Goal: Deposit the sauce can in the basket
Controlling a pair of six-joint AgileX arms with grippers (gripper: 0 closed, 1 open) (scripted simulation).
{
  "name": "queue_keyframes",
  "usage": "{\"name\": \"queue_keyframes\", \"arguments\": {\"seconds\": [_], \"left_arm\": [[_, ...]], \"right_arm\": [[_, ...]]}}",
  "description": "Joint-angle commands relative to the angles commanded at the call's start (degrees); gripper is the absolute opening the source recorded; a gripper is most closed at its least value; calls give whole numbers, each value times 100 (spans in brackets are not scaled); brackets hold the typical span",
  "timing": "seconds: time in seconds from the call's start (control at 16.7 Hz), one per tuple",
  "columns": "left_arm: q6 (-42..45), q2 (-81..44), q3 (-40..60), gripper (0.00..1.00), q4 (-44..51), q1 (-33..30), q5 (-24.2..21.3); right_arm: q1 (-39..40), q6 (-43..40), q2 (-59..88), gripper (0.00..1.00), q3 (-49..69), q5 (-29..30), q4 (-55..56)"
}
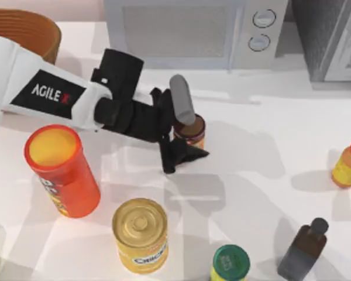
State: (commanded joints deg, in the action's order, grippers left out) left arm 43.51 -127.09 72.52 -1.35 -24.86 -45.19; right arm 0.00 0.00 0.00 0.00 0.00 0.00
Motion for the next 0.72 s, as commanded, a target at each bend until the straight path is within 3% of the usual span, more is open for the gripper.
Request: {"name": "queue_keyframes", "arguments": {"seconds": [0.36,0.72], "left_arm": [[0,0,0,2,0,0,0],[0,0,0,0,0,0,0]], "right_arm": [[0,0,0,100,0,0,0],[0,0,0,100,0,0,0]]}}
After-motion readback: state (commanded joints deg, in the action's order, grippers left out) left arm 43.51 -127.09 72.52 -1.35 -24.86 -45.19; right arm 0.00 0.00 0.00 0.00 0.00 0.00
